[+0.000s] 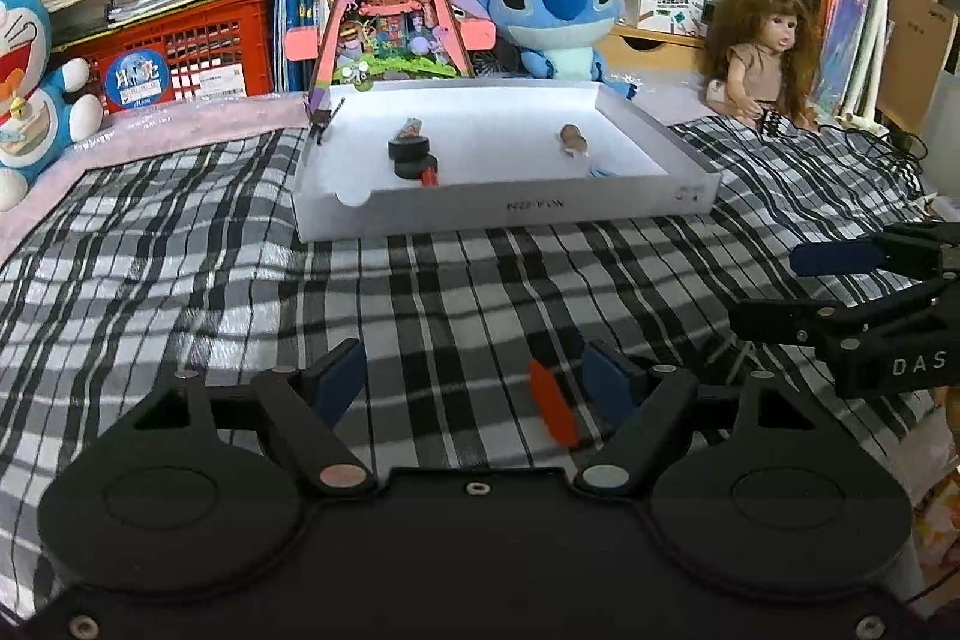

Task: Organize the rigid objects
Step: 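Move both grippers back toward the red stick and black binder clip on the bed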

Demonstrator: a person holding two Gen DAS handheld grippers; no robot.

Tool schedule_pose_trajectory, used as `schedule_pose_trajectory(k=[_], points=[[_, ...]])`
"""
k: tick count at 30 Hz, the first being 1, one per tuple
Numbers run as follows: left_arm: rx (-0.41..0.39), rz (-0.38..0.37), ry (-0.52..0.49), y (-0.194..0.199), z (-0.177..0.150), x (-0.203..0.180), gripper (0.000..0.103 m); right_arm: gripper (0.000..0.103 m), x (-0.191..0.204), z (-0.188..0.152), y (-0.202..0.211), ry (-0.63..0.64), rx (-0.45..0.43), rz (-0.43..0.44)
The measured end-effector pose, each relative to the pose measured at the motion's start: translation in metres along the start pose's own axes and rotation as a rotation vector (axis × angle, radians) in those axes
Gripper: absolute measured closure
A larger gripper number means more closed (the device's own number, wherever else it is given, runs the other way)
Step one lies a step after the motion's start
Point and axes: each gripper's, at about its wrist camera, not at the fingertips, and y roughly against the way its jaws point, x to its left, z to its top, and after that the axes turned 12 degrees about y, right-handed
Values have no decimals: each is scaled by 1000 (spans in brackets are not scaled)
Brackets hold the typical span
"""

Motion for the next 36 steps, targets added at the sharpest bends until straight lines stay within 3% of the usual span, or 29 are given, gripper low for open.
schedule_pose_trajectory(k=[16, 21, 36], points=[[36, -18, -22, 0, -24, -6, 27, 15, 7, -25, 6, 41, 26, -6], [61, 14, -15, -8, -27, -4, 34, 15, 13, -29, 2, 80, 41, -17], [37, 82, 24, -15, -19, 14, 34, 13, 9, -29, -9, 57, 57, -45]])
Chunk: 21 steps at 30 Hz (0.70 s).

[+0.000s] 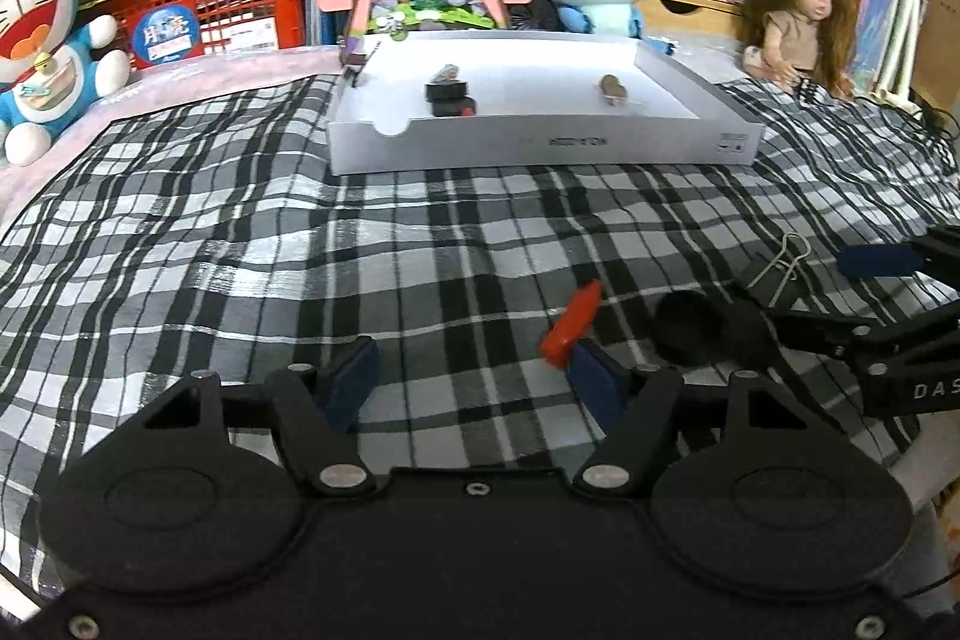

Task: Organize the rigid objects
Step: 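Move both grippers back toward the red stick and black binder clip on the bed, then grasp the red stick with the left gripper while the right grasps the black binder clip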

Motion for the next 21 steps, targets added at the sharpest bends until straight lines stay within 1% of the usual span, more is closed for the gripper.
schedule_pose_trajectory(k=[7, 12, 14, 17, 21], points=[[-15, 39, 22, -5, 5, 7, 33, 12, -9, 2, -5, -26, 15, -47], [-22, 61, 44, -9, 9, 14, 32, 12, -20, 4, -11, -76, 37, -83], [-24, 75, 55, -10, 11, 17, 32, 11, -24, 4, -13, -103, 46, -105], [-30, 116, 84, -11, 13, 22, 28, 11, -29, 5, -14, -130, 61, -148], [-39, 127, 109, -9, 13, 26, 28, 11, -33, 4, -13, -148, 67, -180]])
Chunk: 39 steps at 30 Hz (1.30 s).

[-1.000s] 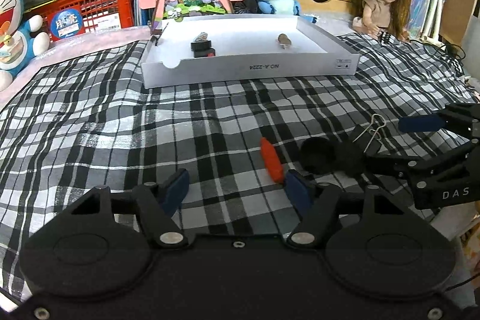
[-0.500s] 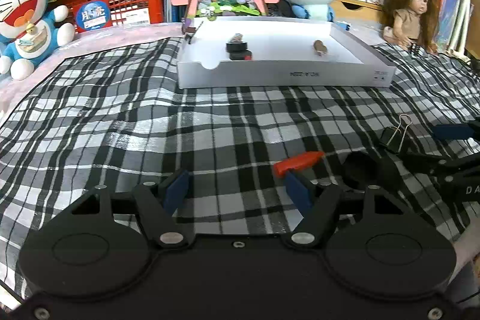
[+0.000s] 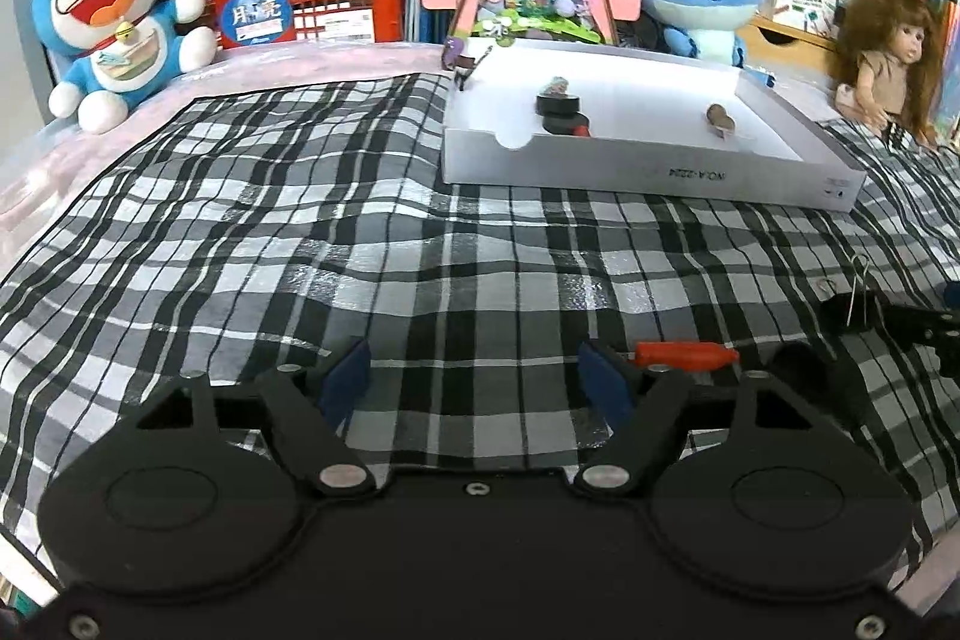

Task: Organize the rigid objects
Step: 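Grasp the red stick with the left gripper while the right grasps the black binder clip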

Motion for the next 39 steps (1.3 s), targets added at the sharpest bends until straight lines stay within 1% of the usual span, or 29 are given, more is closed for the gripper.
schedule_pose_trajectory(k=[3, 11, 15, 20, 24, 27, 31, 36, 38, 39], points=[[1, -7, 4, 4, -1, 0, 27, 11, -1, -1, 4, -10, -6, 7], [13, -68, 10, 18, -7, -8, 27, 11, 3, -5, 18, -64, -26, 50], [11, -93, -18, 20, -11, -19, 27, 11, 8, -4, 22, -67, -35, 73], [-3, -110, -62, 17, -18, -38, 31, 11, 18, -3, 20, -67, -47, 79], [-11, -119, -82, 11, -22, -49, 32, 11, 25, 1, 16, -82, -54, 110], [-13, -118, -78, 7, -24, -53, 36, 12, 29, 5, 14, -96, -58, 137], [-25, -135, -75, 6, -25, -56, 39, 17, 31, 11, 11, -123, -56, 169], [-33, -147, -68, 5, -27, -59, 43, 21, 37, 18, 6, -130, -56, 177], [-37, -152, -69, 4, -27, -60, 53, 25, 39, 20, 2, -131, -50, 183], [-40, -152, -70, 4, -28, -60, 61, 26, 40, 20, 0, -131, -45, 185]])
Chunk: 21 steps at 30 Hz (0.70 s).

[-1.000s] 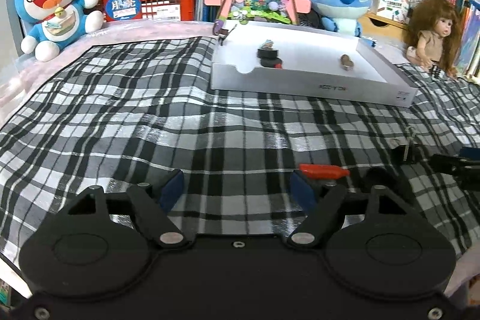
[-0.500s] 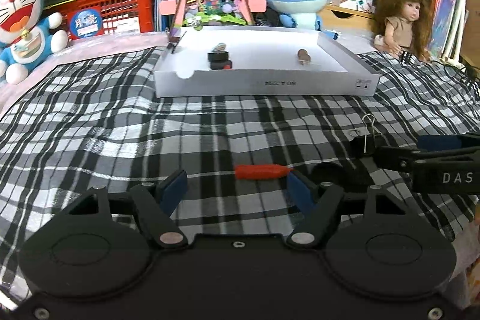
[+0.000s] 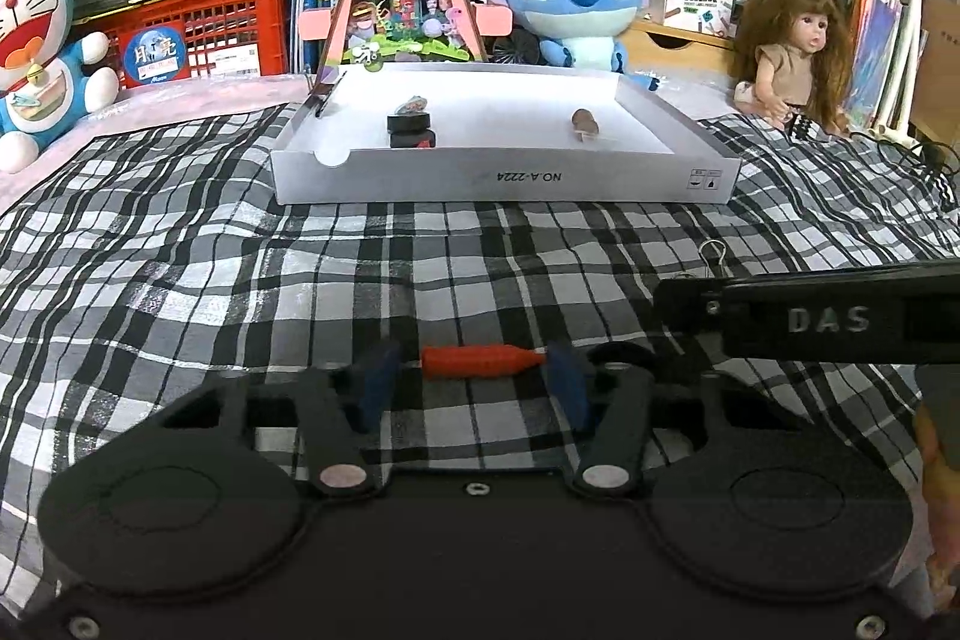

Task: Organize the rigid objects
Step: 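Grasp the red stick with the left gripper while the right grasps the black binder clip, then carry the red stick and binder clip over the white box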

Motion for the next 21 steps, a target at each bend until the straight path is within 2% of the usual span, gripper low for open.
schedule_pose_trajectory(k=[3, 5, 6, 21], points=[[-12, 2, -6, 1, -1, -1, 61, 44, 3, 0, -4, 6, 5, -17], [-16, -5, -1, 3, -1, 0, 61, 62, 4, 0, -4, 16, 2, -36], [-14, -7, 1, 3, 0, 0, 61, 65, 3, 0, -4, 14, 0, -36], [-17, -9, -6, 3, 25, -3, 61, 65, -2, 8, 6, 15, -38, -46]])
